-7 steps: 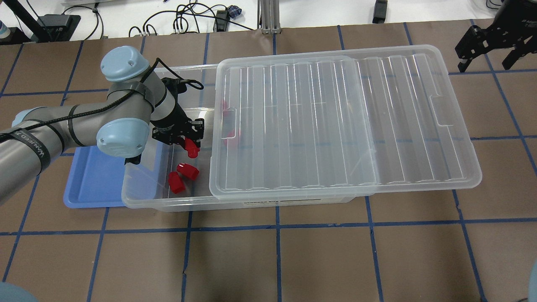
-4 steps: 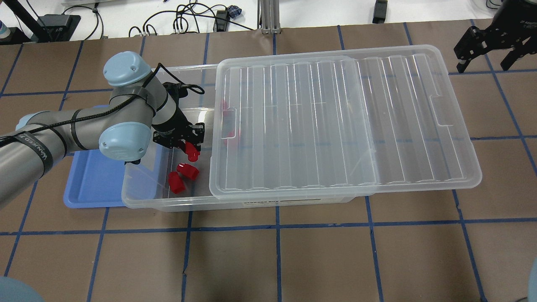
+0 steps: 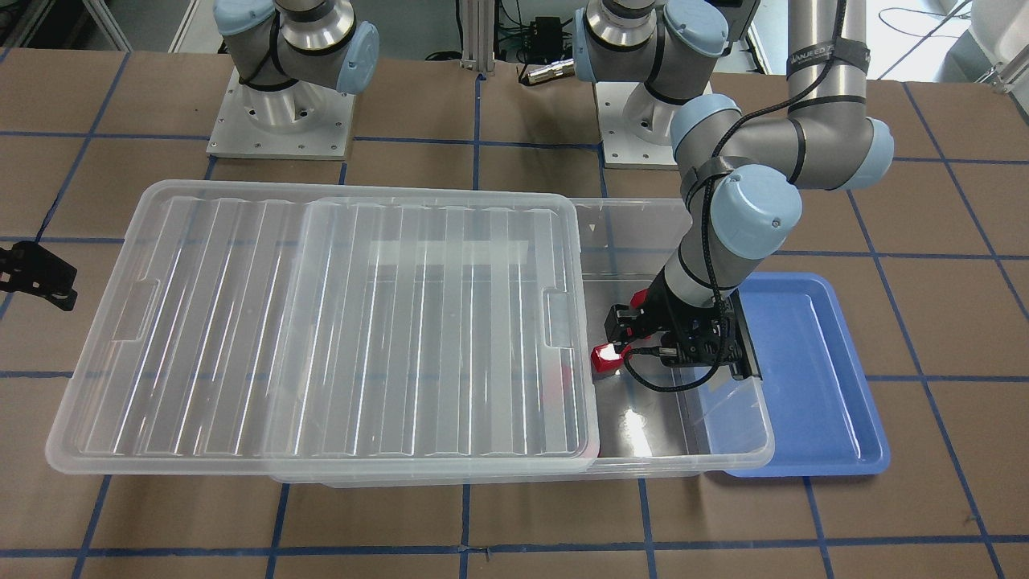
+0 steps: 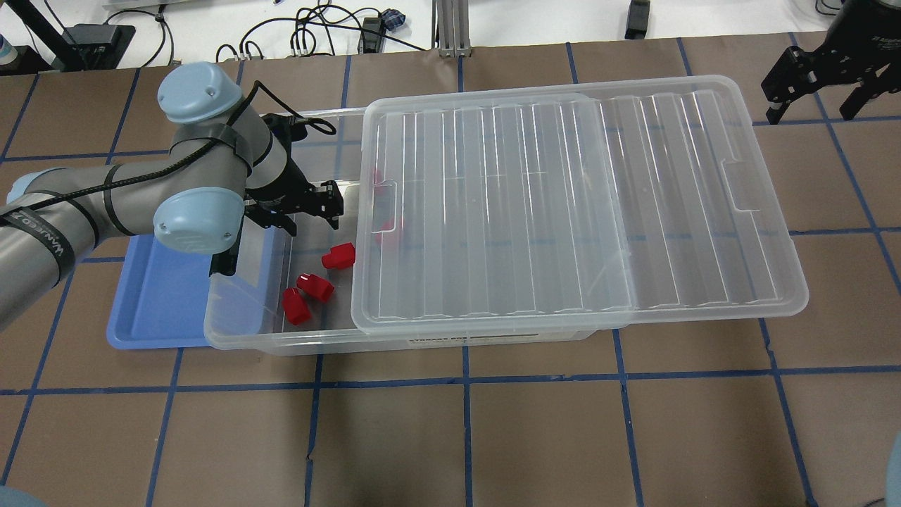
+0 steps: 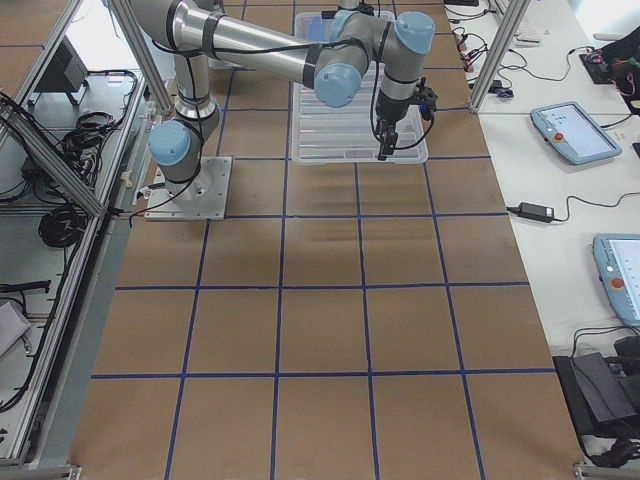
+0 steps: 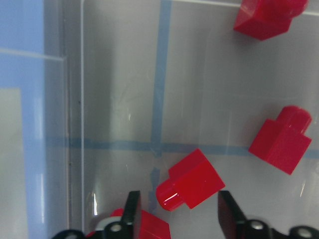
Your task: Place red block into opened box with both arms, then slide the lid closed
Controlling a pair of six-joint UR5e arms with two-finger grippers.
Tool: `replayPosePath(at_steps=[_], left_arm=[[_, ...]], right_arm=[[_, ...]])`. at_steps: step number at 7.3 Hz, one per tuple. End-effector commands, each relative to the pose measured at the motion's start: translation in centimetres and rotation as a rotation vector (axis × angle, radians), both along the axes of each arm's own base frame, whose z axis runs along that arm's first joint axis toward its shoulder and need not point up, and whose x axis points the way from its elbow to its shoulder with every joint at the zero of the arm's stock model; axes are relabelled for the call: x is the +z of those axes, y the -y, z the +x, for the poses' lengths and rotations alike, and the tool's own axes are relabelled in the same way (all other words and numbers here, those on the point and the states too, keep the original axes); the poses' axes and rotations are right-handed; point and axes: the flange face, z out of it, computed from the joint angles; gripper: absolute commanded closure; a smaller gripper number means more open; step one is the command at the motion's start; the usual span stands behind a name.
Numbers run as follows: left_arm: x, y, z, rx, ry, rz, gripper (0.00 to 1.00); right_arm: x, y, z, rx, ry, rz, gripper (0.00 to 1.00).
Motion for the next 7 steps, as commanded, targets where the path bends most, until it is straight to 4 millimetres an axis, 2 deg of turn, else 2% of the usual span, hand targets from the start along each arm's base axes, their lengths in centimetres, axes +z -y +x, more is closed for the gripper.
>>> replayPosePath(at_steps=[1, 4, 5, 7], left_arm=[[4.0, 0.6, 0.1, -0.005, 0.027, 0.01, 0.0], [13.1, 1.2, 0.1, -0.004, 0.031, 0.044, 0.0], [16.6, 0.7, -0.1, -0.002, 0.032, 0.054, 0.0], [22.3, -0.8, -0.4, -0.003, 0.039, 0.037, 0.0]], right_arm=[[0.3, -0.1, 0.0, 0.0, -0.003, -0.004, 0.0], [0.8, -0.4, 0.0, 0.0, -0.004, 0.015, 0.0], [0.6, -0.4, 0.0, 0.0, -0.004, 0.02, 0.0], [-0.3, -0.6, -0.8, -0.009, -0.002, 0.034, 0.0]])
